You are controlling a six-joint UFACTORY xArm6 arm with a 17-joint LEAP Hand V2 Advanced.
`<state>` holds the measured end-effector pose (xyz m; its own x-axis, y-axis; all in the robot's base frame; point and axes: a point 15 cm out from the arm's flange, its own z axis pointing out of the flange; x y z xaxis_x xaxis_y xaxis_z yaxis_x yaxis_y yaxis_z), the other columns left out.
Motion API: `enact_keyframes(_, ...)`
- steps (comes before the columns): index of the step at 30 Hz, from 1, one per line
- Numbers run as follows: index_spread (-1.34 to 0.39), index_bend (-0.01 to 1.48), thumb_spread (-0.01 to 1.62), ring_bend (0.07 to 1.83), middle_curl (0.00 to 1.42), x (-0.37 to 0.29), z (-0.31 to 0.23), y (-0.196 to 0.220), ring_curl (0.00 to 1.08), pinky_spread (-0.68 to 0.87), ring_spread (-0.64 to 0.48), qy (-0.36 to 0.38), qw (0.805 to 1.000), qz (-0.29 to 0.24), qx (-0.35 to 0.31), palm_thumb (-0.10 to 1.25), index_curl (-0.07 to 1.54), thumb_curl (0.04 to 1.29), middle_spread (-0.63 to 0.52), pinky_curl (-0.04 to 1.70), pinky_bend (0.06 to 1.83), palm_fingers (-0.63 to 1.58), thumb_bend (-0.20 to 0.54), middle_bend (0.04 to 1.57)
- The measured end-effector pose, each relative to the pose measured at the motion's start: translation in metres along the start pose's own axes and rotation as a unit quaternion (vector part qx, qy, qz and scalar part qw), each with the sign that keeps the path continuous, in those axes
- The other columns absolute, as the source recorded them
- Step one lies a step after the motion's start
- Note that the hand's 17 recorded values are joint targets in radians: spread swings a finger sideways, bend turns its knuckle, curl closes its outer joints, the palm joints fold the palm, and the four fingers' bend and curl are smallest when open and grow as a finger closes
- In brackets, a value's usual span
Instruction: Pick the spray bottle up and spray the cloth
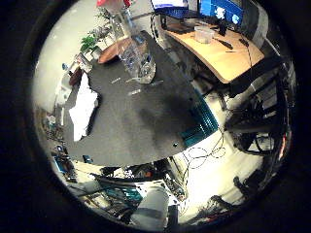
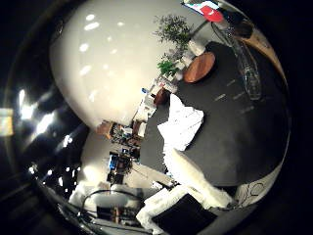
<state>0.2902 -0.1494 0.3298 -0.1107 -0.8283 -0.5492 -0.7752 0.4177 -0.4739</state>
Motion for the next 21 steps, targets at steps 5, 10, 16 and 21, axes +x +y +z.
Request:
enact_keyframes(5, -0.19, 0.14, 1.17, 0.27, 0.3, 0.019, 0.002, -0.006, 0.27, 0.28, 0.19, -0.021, 0.999, 0.017, 0.021, 0.58, 0.2, 0.36, 0.24, 0.33, 0.34, -0.03, -0.021, 0.19)
enact_keyframes(10, -0.17, 0.14, 1.17, 0.27, 0.31, 0.035, 0.004, -0.013, 0.27, 0.28, 0.19, -0.034, 0.998, 0.039, 0.026, 0.58, 0.21, 0.35, 0.24, 0.33, 0.34, -0.03, -0.02, 0.19)
enact_keyframes(16, -0.16, 0.15, 1.17, 0.28, 0.31, 0.046, 0.01, -0.031, 0.28, 0.28, 0.18, -0.065, 0.995, 0.055, 0.044, 0.59, 0.22, 0.34, 0.24, 0.33, 0.33, -0.01, -0.017, 0.2)
enact_keyframes(21, -0.14, 0.15, 1.17, 0.29, 0.32, 0.058, 0.009, -0.054, 0.28, 0.29, 0.18, -0.083, 0.992, 0.068, 0.062, 0.6, 0.23, 0.33, 0.24, 0.33, 0.34, 0.01, -0.018, 0.2)
